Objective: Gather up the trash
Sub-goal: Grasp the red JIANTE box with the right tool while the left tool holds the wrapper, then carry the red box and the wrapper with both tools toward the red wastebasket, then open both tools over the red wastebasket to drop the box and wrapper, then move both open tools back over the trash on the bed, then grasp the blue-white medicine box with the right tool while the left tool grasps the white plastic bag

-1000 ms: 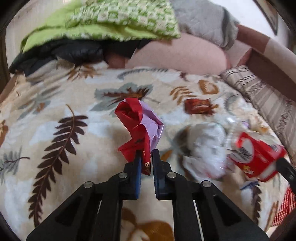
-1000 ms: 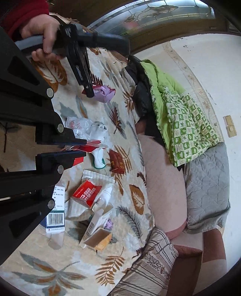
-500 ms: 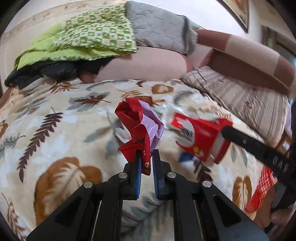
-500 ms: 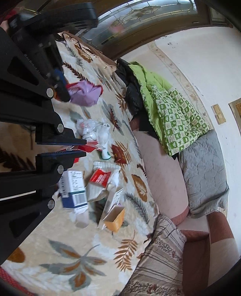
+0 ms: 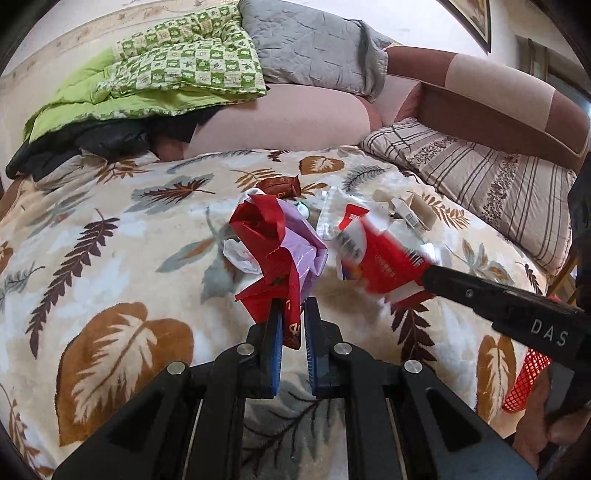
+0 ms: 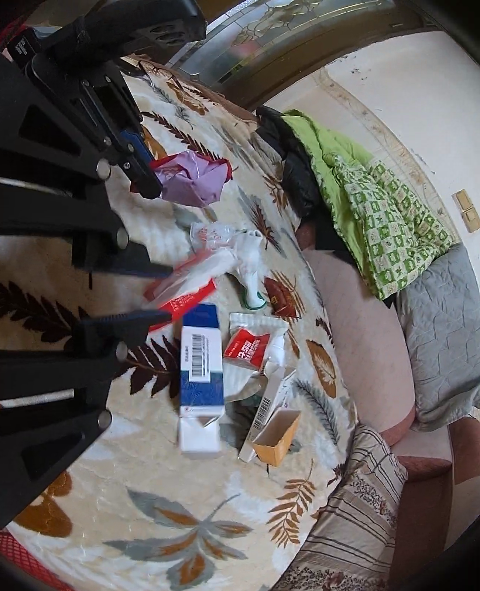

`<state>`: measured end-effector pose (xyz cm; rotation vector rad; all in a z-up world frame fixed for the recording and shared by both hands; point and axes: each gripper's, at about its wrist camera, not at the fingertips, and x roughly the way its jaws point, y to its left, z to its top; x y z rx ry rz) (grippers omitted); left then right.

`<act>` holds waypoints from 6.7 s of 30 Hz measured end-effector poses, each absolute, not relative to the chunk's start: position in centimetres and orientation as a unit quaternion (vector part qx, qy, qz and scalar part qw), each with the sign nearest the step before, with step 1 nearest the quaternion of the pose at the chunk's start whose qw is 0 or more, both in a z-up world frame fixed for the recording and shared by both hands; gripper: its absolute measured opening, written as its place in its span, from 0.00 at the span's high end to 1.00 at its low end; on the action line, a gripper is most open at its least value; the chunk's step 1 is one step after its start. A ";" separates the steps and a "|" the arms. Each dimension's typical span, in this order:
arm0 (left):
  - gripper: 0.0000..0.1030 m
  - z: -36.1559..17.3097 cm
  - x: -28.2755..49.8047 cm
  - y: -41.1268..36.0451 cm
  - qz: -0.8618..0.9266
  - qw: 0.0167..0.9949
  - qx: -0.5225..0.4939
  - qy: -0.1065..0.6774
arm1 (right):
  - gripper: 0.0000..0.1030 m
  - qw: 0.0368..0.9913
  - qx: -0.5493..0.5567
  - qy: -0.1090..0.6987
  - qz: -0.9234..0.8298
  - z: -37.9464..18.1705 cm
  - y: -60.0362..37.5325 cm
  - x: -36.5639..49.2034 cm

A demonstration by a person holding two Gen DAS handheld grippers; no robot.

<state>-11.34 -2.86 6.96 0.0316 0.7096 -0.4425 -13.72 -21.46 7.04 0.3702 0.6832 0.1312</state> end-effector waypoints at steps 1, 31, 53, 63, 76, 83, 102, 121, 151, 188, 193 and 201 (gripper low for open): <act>0.90 6.9 -11.3 -2.8 -0.214 0.913 0.012 0.346 | 0.68 0.924 0.177 0.334 0.064 7.0 -21.3 -13.7; 0.90 7.4 -10.5 -0.6 -0.183 0.918 -0.030 0.351 | 0.53 0.865 0.204 0.451 0.078 2.2 -19.9 -11.1; 0.90 7.2 -11.0 -1.9 -0.191 0.921 -0.006 0.341 | 0.97 0.945 0.125 0.298 0.044 8.5 -19.8 -15.0; 0.90 7.1 -11.1 -1.8 -0.190 0.920 -0.008 0.343 | 0.87 0.922 0.107 0.363 0.082 6.0 -17.4 -13.3; 0.90 7.3 -11.4 -2.3 -0.199 0.921 -0.001 0.335 | 0.96 0.946 0.130 0.293 0.052 8.3 -19.3 -15.1; 0.90 7.4 -11.9 -3.2 -0.209 0.922 0.020 0.326 | 0.96 0.951 0.148 0.270 0.045 9.3 -20.4 -16.0; 0.90 9.5 -15.2 -8.5 -0.264 0.913 0.092 0.296 | 0.96 0.944 0.221 0.243 -0.003 12.2 -27.0 -22.9; 0.90 12.2 -21.0 -21.5 -0.435 0.840 0.146 0.289 | 0.96 0.929 0.268 0.197 -0.164 13.7 -40.4 -36.1; 0.30 12.0 -25.5 -31.3 -0.513 0.773 0.130 0.350 | 0.43 0.894 0.303 0.228 -0.240 10.8 -46.8 -41.2; 0.30 10.3 -3.2 0.5 -0.242 0.886 -0.022 0.394 | 0.22 0.868 0.292 0.400 0.022 5.1 -31.7 -3.7; 0.30 8.2 1.3 -1.8 -0.265 0.873 -0.005 0.409 | 0.22 0.853 0.270 0.439 0.083 2.7 -30.4 -3.2; 0.30 7.6 2.8 -1.2 -0.268 0.875 -0.016 0.404 | 0.22 0.881 0.093 0.448 0.123 4.1 -24.5 -5.6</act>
